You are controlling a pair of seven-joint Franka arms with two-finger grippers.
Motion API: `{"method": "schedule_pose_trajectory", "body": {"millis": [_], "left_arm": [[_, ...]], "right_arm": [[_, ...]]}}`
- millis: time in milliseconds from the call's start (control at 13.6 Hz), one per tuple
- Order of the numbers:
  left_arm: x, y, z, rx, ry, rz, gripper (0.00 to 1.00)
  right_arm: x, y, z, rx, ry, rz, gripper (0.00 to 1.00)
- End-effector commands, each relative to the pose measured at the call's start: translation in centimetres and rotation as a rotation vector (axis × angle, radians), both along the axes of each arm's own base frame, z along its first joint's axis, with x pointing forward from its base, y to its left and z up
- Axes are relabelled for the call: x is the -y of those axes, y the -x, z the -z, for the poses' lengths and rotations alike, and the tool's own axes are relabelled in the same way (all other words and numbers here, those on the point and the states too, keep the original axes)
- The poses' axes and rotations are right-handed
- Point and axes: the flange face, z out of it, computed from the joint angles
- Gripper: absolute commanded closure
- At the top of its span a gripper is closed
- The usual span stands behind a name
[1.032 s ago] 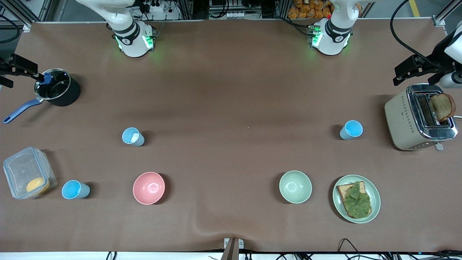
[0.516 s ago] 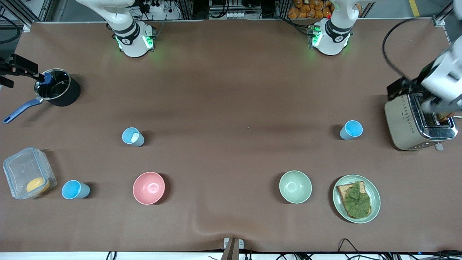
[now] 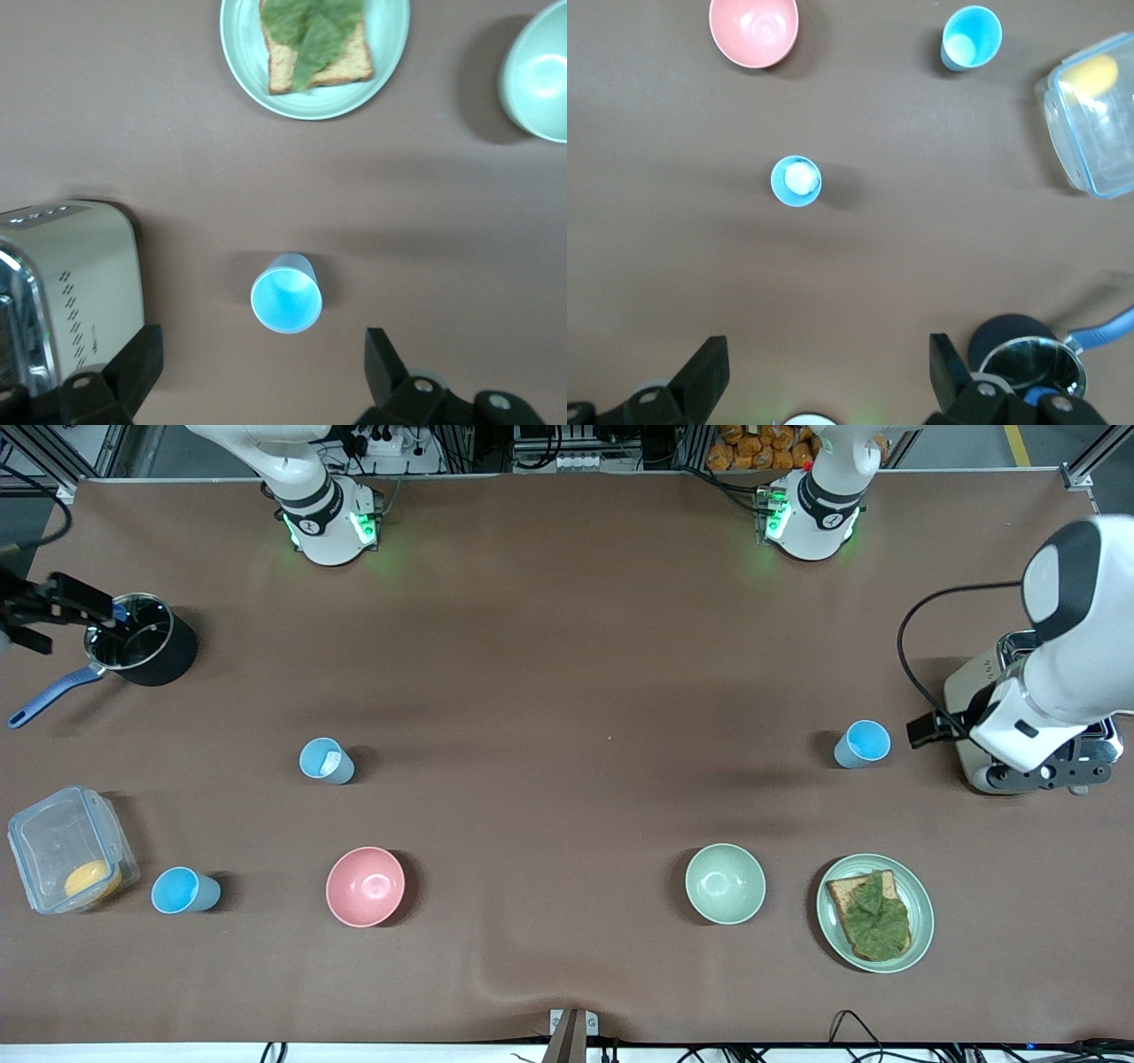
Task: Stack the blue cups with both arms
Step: 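Reach the left gripper to the toaster cup while the right gripper reaches the saucepan cup, then lower both grippers around the blue cups and close them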
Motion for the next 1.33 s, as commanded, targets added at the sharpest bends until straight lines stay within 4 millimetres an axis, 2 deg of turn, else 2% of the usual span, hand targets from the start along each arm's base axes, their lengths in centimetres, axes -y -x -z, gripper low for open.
{"method": "schedule_pose_trajectory", "body": {"millis": [0,147,368,516,663,811,958,1032,1253], "left_arm": [[0.1,2.2,3.9,0.005,-0.006,0.014,0.00],[-1.3,2.9,6.9,0.004,-0.001,0.001,0.00],[-1.6,4.2,11.5,0.010,0.013,0.008,0.00],[-3.0,4.2,14.1,-0.016,0.023,-0.010,0.00],[-3.0,4.3,16.0,-0.047,0.033,0.017,0.00],[-4.2,4.4,17.4,-0.072,0.040,0.014,0.00],[-4.2,4.6,18.4,-0.090,0.045,0.015,0.00],[-4.2,4.7,19.2,-0.103,0.049,0.012,0.00],[-4.2,4.6,20.3,-0.120,0.054,0.012,0.10]], "right_arm": [[-1.7,-0.4,1.1,-0.005,0.016,-0.002,0.00],[-2.7,-1.2,3.2,-0.016,0.020,0.015,0.00],[-4.6,-1.3,8.0,-0.020,0.019,0.077,0.00],[-6.3,-1.1,9.7,-0.025,0.020,0.074,0.00],[-7.3,-1.0,10.8,-0.026,0.024,0.086,0.00],[-8.7,-0.6,12.9,-0.024,0.027,0.089,0.00],[-9.6,-0.1,14.9,-0.038,0.030,0.079,0.00],[-9.6,0.1,15.8,-0.038,0.031,0.081,0.00],[-9.4,0.7,19.3,-0.021,0.033,0.087,0.00]]}}
